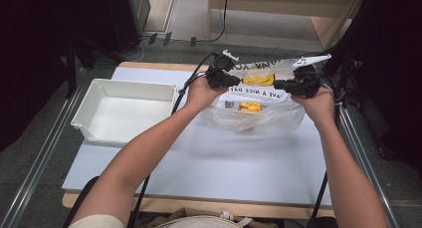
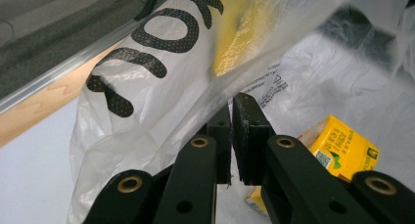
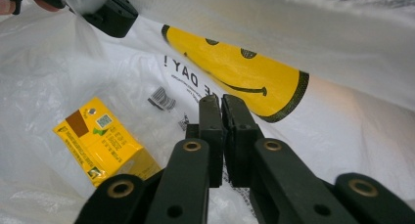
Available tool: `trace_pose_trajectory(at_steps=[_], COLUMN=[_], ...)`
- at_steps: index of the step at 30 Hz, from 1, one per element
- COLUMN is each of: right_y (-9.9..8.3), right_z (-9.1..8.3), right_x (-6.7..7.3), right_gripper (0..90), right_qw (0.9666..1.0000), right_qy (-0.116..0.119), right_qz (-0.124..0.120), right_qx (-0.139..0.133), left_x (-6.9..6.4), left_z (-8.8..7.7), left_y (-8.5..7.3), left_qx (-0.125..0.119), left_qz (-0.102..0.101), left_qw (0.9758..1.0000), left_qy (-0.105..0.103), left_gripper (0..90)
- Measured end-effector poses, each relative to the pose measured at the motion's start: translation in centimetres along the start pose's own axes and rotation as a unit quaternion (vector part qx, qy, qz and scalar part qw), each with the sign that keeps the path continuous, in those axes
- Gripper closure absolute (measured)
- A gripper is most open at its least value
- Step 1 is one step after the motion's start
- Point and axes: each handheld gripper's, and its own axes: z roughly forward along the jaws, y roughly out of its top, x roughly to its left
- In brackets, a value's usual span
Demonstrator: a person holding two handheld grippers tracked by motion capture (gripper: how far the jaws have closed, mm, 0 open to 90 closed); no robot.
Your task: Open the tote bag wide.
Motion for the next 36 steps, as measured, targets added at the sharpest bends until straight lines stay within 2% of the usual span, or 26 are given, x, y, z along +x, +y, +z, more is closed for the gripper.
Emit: trace_pose_trajectory(at_steps=[7, 12, 17, 22, 28, 29, 32, 36], right_y=[-1.5, -2.3, -3.3, -4.4, -5.6, -5.9, -6.2, -6.4], right_z=[0.8, 1.3, 1.7, 2.3, 2.9, 3.1, 3.1, 3.1], right_x=[0.2, 0.3, 0.5, 0.5, 0.4, 0.3, 0.4, 0.2], right_gripper=[85.5, 83.8, 78.8, 77.6, 78.2, 78.6, 88.5, 90.0], right_qw=[1.0000, 0.9999, 0.9997, 0.9992, 0.9984, 0.9981, 0.9976, 0.9966], right_qy=[-0.001, 0.001, -0.002, -0.008, -0.029, -0.035, -0.046, -0.051], right_qz=[0.006, 0.009, 0.016, 0.036, 0.045, 0.048, 0.048, 0.062], right_qx=[-0.005, -0.010, -0.019, -0.018, -0.019, -0.017, -0.020, -0.022], left_x=[0.3, 0.3, 0.6, 0.9, 1.1, 1.1, 1.2, 1.3], left_z=[0.9, 1.4, 1.8, 2.3, 3.0, 3.1, 3.3, 3.6], left_y=[-1.1, -1.8, -2.6, -3.3, -3.8, -4.0, -4.1, -4.3], left_qx=[0.007, 0.001, 0.001, 0.003, 0.011, 0.013, 0.023, 0.030], left_qz=[-0.007, -0.014, -0.030, -0.040, -0.047, -0.045, -0.048, -0.048], left_qw=[0.9999, 0.9999, 0.9995, 0.9991, 0.9987, 0.9988, 0.9985, 0.9983], left_qy=[0.005, 0.009, 0.011, 0.013, 0.019, 0.018, 0.012, 0.012], left_gripper=[85.4, 83.7, 82.2, 82.0, 83.3, 86.6, 90.0, 90.0])
